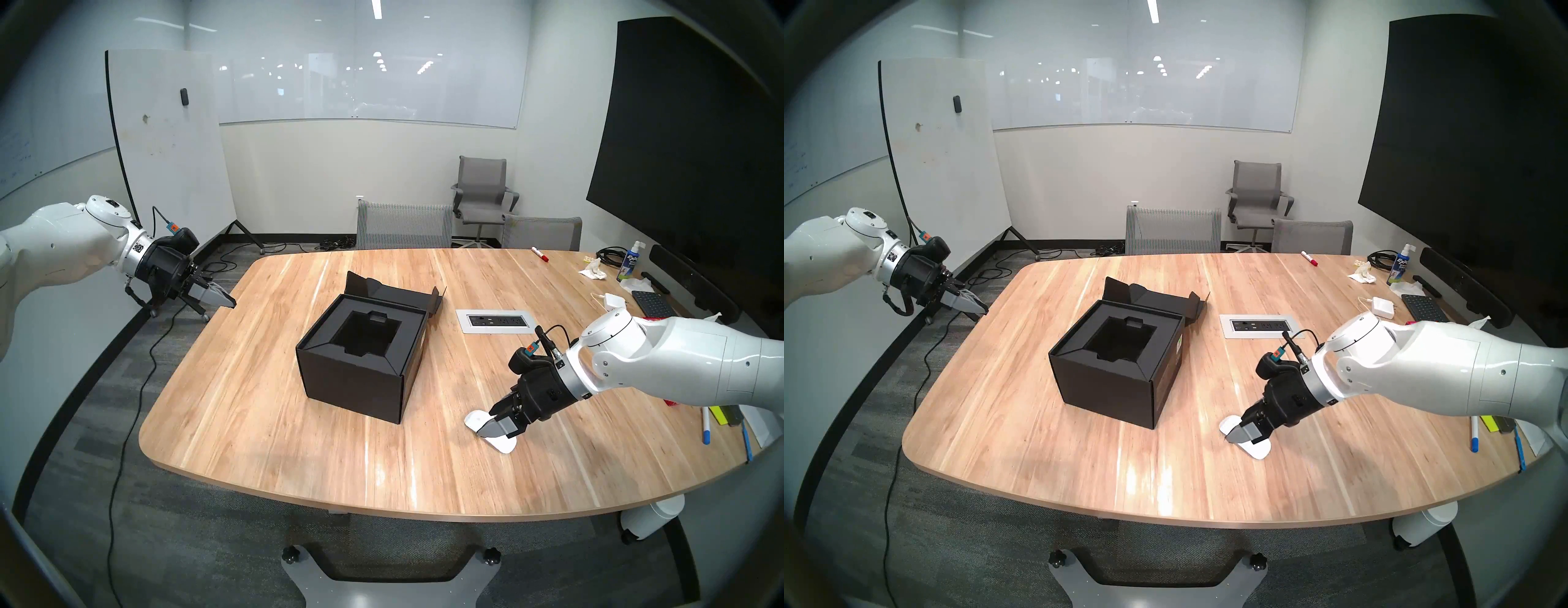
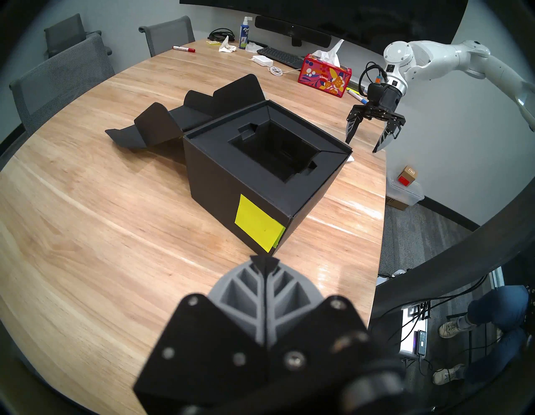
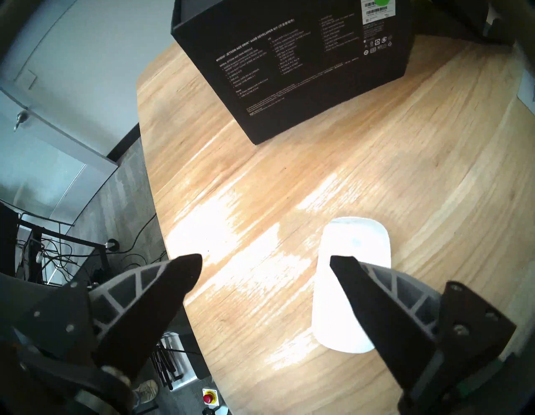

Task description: Open the box and place the mouse inside

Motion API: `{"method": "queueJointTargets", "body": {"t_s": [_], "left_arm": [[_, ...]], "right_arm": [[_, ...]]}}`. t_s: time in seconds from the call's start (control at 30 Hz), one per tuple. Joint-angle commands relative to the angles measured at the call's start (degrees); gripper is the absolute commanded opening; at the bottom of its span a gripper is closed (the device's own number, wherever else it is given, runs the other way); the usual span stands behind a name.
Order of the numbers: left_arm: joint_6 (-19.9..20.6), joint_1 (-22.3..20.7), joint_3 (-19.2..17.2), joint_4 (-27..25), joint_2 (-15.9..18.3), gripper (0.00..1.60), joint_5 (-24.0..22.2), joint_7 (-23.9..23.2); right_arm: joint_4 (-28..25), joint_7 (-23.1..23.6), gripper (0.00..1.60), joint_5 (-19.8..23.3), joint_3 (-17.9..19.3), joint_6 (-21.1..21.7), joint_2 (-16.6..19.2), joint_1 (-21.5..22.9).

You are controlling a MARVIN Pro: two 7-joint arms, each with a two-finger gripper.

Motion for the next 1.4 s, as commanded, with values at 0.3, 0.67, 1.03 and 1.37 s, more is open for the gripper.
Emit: {"method": "queueJointTargets", "body": {"t_s": [0.3, 0.67, 1.03, 1.37], "left_arm": [[-0.16, -1.43, 0.29, -0.11, -0.16, 0.0, -0.78, 0.02], [-0.25, -1.56, 0.65, -0.11, -0.23, 0.0, -1.04, 0.02], [-0.35, -1.68, 1.0, -0.12, -0.3, 0.0, -1.29, 0.02], [-0.43, -1.77, 1.3, -0.11, -0.36, 0.0, -1.48, 0.02]], "right_arm": [[-1.09, 0.7, 1.6, 0.78, 0.92, 6.78, -0.76, 1.99], [-1.03, -1.44, 1.6, 0.7, 0.37, 9.54, -0.92, 1.27], [-1.3, -4.27, 1.6, 0.99, 0.07, 10.94, -0.98, 0.69], [-0.78, -7.34, 1.6, 0.65, -0.25, 13.87, -1.29, 1.05]]}}
